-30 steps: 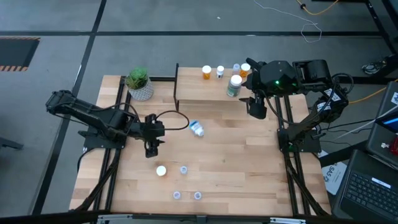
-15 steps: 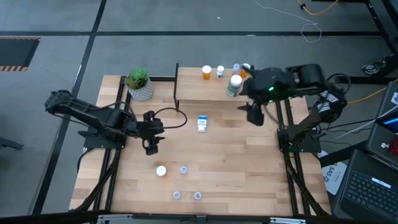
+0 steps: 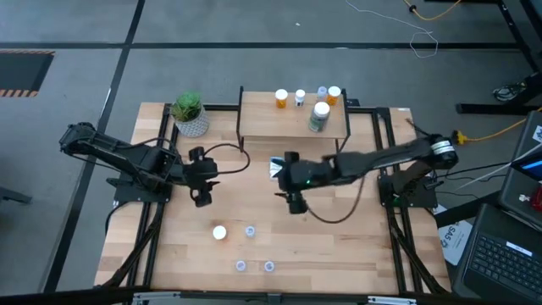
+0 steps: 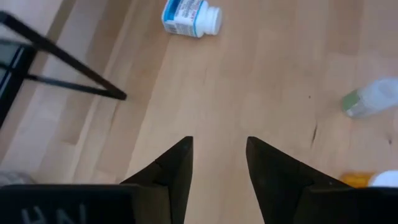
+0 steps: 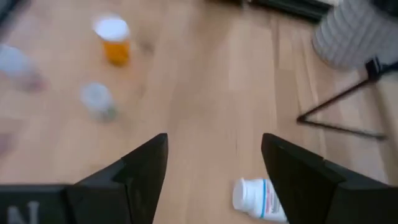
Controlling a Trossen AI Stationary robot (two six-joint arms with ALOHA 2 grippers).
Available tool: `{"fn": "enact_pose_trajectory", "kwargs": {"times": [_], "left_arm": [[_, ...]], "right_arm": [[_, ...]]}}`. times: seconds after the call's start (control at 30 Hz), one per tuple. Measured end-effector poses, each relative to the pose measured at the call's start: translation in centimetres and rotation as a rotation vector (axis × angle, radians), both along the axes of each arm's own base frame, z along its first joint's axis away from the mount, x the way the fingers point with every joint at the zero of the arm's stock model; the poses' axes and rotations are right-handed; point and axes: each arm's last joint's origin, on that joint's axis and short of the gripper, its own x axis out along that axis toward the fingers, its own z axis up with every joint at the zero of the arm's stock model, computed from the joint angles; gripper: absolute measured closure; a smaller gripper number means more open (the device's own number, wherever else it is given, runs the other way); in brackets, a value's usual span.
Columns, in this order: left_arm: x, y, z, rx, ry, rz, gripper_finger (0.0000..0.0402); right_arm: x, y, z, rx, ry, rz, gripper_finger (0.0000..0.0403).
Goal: Pick and place medicine bottles onto shelf by color
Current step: Put the white pill bottle on the shelf
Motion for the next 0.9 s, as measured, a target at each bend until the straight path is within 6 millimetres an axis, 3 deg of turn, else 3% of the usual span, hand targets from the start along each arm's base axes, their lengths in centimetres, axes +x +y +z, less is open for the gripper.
{"fn": "enact_pose_trajectory", "kwargs": {"times": [0.13,0.3,0.5,0.73,0.9], "left_arm": [[-0.3,0.2,-0.2,-0.001,0.022,0.064,0.0257],[-0.4,0.4,-0.2,0.035,0.009,0.107,0.0257],[-0.3,0.4,-0.3,0.031,0.004,0.125,0.0257],[-0.3,0.4,-0.2,0.038,-0.001,0.131,0.0257],[-0.3,0.4,-0.2,0.036,-0.007,0.131,0.0257]], "right_arm": [[0.7,-2.2,-5.4,0.034,0.027,-0.178,0.0141],[2.3,-5.2,-9.6,0.070,0.103,-0.308,0.0141],[4.5,-6.6,-11.4,0.068,0.112,-0.394,0.0141],[4.8,-6.3,-12.8,0.100,0.123,-0.557,0.0141],[4.1,-5.0,-13.3,0.036,0.240,-0.441,0.0141]]}}
